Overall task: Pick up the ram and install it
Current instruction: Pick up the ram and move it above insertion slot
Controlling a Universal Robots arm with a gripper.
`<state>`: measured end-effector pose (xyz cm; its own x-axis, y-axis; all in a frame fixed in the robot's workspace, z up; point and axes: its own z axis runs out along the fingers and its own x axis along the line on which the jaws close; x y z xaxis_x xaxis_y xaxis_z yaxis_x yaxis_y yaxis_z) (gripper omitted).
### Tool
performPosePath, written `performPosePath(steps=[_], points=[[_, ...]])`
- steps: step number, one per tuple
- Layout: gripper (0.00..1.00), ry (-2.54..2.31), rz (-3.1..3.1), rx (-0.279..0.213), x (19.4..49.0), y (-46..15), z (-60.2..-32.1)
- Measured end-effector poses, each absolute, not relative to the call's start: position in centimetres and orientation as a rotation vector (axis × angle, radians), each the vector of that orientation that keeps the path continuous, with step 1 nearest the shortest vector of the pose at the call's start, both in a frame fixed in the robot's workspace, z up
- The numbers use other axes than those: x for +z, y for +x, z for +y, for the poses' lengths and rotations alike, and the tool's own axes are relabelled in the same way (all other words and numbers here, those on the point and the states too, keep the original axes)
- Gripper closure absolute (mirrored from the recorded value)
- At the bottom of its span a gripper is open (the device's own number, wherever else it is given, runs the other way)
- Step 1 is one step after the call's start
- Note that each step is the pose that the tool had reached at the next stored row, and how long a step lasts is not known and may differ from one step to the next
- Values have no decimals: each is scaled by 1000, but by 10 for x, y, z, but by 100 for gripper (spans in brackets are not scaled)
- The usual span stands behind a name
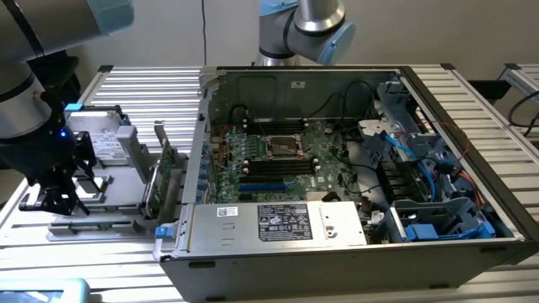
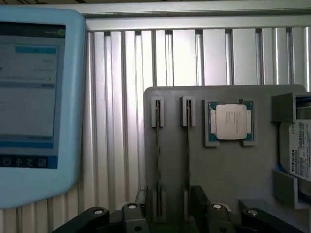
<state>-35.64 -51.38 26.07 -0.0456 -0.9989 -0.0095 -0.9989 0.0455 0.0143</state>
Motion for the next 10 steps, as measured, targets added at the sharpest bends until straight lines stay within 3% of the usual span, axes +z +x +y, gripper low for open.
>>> performPosePath(steps=[10], points=[[52,2169,-2269,-28,237,-352,-517]])
